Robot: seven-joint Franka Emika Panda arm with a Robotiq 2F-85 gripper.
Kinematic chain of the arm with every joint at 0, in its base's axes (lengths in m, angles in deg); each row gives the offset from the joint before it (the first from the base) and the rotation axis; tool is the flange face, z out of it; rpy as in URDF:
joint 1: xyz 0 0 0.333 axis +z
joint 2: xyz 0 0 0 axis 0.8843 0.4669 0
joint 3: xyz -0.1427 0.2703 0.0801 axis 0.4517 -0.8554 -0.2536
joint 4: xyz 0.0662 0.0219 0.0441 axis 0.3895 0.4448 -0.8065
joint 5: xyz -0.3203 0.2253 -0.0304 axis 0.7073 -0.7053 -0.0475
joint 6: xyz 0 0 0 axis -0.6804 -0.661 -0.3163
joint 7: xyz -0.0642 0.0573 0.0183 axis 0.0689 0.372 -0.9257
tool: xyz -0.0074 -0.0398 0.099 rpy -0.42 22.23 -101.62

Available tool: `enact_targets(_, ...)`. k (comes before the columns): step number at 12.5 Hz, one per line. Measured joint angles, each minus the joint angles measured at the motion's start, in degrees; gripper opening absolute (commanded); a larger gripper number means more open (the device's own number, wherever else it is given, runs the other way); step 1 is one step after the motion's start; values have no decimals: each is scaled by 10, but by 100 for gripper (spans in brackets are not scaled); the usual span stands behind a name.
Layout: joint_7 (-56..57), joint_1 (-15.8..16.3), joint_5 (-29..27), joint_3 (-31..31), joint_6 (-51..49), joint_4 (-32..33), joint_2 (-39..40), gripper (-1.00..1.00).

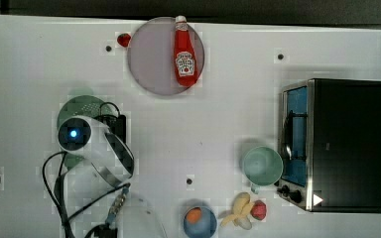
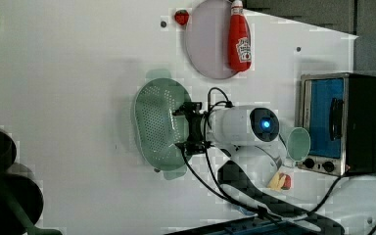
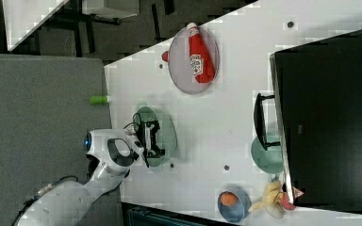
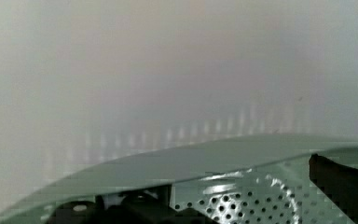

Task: Drag strainer left to right.

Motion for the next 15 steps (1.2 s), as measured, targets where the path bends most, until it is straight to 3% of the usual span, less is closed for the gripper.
enact_targets(6,32,-53,-3,9,28,55,-29,100)
enact_targets(12,120,-93,1,77,50,76,-42,100)
enact_targets(15,167,-92,-8,119,53,100,-56,100)
